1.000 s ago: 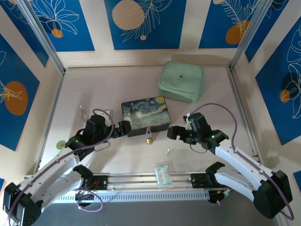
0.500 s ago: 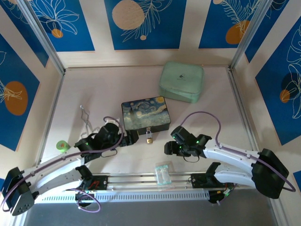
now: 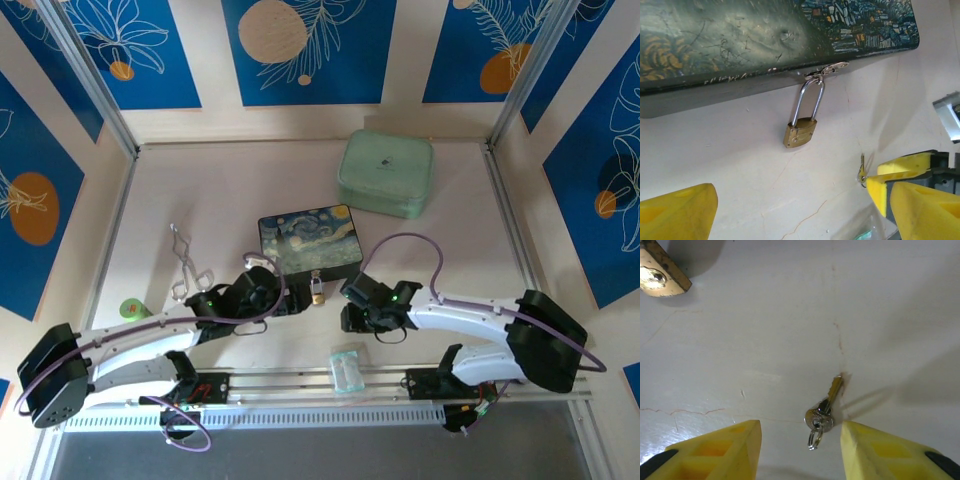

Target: Unlock a padlock with a key

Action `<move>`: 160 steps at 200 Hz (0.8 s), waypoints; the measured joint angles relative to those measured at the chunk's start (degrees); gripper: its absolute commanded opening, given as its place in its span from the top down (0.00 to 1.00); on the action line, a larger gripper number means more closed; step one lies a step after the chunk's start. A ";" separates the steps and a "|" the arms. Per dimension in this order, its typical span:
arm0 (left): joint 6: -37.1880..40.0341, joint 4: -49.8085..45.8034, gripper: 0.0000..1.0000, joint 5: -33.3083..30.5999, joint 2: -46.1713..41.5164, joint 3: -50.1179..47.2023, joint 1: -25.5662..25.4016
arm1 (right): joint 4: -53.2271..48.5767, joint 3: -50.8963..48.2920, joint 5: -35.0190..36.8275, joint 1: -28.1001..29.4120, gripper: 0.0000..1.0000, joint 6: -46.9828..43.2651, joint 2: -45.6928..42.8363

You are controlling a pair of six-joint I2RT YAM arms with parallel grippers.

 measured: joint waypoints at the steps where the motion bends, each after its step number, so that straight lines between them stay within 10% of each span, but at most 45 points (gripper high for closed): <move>1: 0.00 0.04 0.12 0.00 0.00 0.00 0.00 | -0.07 0.07 0.04 0.07 0.55 0.02 0.09; 160: -1.27 2.12 0.11 -2.51 -0.28 -0.02 -0.28 | -5.44 2.56 2.38 1.53 0.69 0.72 4.61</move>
